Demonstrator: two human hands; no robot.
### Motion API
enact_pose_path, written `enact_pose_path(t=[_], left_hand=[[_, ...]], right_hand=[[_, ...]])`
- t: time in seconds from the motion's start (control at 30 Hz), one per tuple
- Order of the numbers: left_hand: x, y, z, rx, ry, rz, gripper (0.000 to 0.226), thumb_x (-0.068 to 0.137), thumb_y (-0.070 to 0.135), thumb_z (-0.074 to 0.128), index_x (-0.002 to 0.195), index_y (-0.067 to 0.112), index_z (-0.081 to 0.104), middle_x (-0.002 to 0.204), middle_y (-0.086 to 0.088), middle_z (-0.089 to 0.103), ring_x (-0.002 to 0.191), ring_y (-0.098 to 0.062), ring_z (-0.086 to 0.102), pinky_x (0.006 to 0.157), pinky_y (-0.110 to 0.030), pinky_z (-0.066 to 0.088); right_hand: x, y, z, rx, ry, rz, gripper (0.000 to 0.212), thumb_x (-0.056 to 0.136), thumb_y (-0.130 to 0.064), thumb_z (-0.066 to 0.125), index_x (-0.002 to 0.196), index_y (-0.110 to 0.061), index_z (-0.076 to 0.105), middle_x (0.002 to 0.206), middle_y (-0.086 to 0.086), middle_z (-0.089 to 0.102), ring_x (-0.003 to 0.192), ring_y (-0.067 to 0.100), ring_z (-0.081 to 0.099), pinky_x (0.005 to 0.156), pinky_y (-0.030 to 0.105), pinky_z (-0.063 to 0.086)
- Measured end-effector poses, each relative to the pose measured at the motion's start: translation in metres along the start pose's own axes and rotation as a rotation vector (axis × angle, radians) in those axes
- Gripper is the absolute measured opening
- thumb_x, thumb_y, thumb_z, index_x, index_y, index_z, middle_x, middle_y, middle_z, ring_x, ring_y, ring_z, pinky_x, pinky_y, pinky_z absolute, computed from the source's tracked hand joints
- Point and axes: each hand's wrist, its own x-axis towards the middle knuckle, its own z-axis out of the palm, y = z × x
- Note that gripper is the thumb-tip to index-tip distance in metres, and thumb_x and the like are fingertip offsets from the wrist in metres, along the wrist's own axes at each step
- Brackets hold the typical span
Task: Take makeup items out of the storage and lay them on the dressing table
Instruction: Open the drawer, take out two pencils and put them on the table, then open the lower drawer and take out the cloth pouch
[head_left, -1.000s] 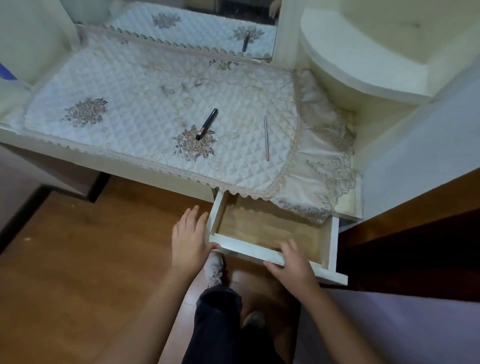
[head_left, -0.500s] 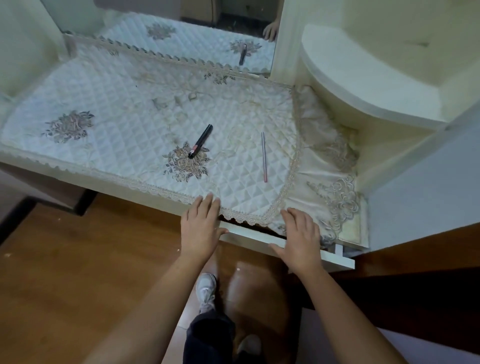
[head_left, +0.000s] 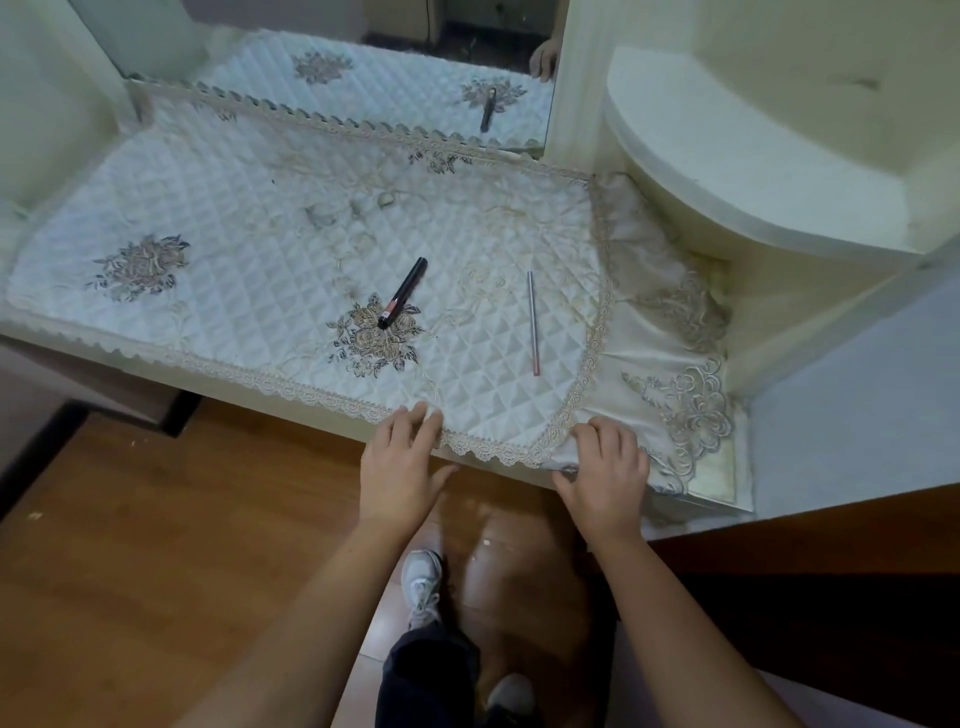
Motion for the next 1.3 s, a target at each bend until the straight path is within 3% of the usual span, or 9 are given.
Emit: enact_pose_path(t=[0.17,0.3,0.43,0.5,0.67,0.93,1.1,1.17,1.3], left_hand=[[-0.001,0.005,-0.007,-0.064,-0.056,-0.051,0.065,0.061,0.035,0.08,0.118,0.015,0.055,0.123,-0.013,0.058,0.113,-0.036,0.053,0.082,-0.041,0.053],[-0.003,0.008,-0.017,-0.139,-0.157,-0.094,0.066,0.077,0.038,0.066,0.134,0.019,0.039,0.146,-0.005,0.036,0.135,-0.028,0.028,0.099,-0.04,0.042],[-0.003,0.005,-0.031,-0.238,-0.245,-0.103,0.059,0.084,0.033,0.058,0.137,0.02,0.034,0.152,0.001,0.028,0.141,-0.021,0.017,0.109,-0.037,0.03],[-0.004,0.002,-0.041,-0.298,-0.27,-0.096,0.053,0.086,0.028,0.056,0.135,0.017,0.039,0.15,-0.002,0.031,0.14,-0.021,0.022,0.111,-0.037,0.027],[-0.031,-0.032,-0.067,-0.429,-0.198,-0.231,0.038,0.087,0.018,0.052,0.124,0.013,0.05,0.133,-0.01,0.05,0.125,-0.026,0.043,0.104,-0.038,0.035],[-0.092,-0.171,-0.113,-0.644,-0.192,-0.679,0.03,0.09,0.015,0.05,0.119,0.008,0.054,0.123,-0.012,0.058,0.112,-0.026,0.053,0.092,-0.035,0.042],[-0.12,-0.285,-0.133,-0.682,-0.185,-0.919,0.027,0.089,0.017,0.052,0.113,0.005,0.057,0.114,-0.018,0.064,0.104,-0.031,0.059,0.089,-0.038,0.045],[-0.147,-0.346,-0.136,-0.687,-0.149,-1.07,0.028,0.089,0.02,0.053,0.112,0.006,0.058,0.112,-0.018,0.066,0.102,-0.031,0.061,0.087,-0.037,0.046],[-0.164,-0.366,-0.138,-0.72,-0.182,-1.177,0.028,0.09,0.016,0.051,0.112,0.002,0.059,0.106,-0.018,0.067,0.098,-0.031,0.061,0.074,-0.03,0.042]], right_hand=[[-0.002,-0.004,-0.004,-0.014,-0.041,0.031,0.057,0.042,-0.026,0.082,0.092,-0.016,0.057,0.097,0.007,0.064,0.09,0.026,0.056,0.068,0.036,0.048],[-0.008,-0.007,-0.013,0.027,-0.09,0.043,0.056,0.048,-0.019,0.081,0.1,-0.013,0.06,0.102,0.01,0.063,0.093,0.032,0.061,0.074,0.04,0.05],[-0.022,-0.005,-0.031,0.19,-0.232,0.053,0.051,0.074,-0.016,0.065,0.123,-0.014,0.051,0.134,0.006,0.048,0.127,0.026,0.042,0.104,0.043,0.034],[-0.032,-0.003,-0.042,0.272,-0.282,0.099,0.045,0.082,-0.016,0.057,0.126,-0.015,0.048,0.139,0.005,0.043,0.132,0.022,0.036,0.11,0.04,0.028],[-0.057,-0.016,-0.066,0.388,-0.296,0.255,0.036,0.085,-0.014,0.055,0.12,-0.008,0.052,0.125,0.011,0.053,0.119,0.025,0.046,0.1,0.034,0.036],[-0.067,-0.112,-0.048,0.463,-0.507,0.296,0.03,0.085,-0.012,0.056,0.115,-0.009,0.056,0.119,0.009,0.06,0.111,0.022,0.056,0.094,0.026,0.04],[-0.036,-0.218,-0.018,0.429,-0.687,0.159,0.033,0.088,-0.019,0.054,0.12,-0.015,0.052,0.121,0.002,0.059,0.111,0.016,0.054,0.093,0.024,0.04],[-0.017,-0.292,0.013,0.388,-0.817,0.053,0.034,0.088,-0.02,0.054,0.121,-0.015,0.051,0.122,0.003,0.059,0.11,0.015,0.054,0.091,0.023,0.04],[-0.002,-0.349,0.025,0.396,-0.918,-0.046,0.035,0.088,-0.02,0.052,0.122,-0.012,0.049,0.122,0.005,0.058,0.107,0.015,0.053,0.092,0.024,0.04]])
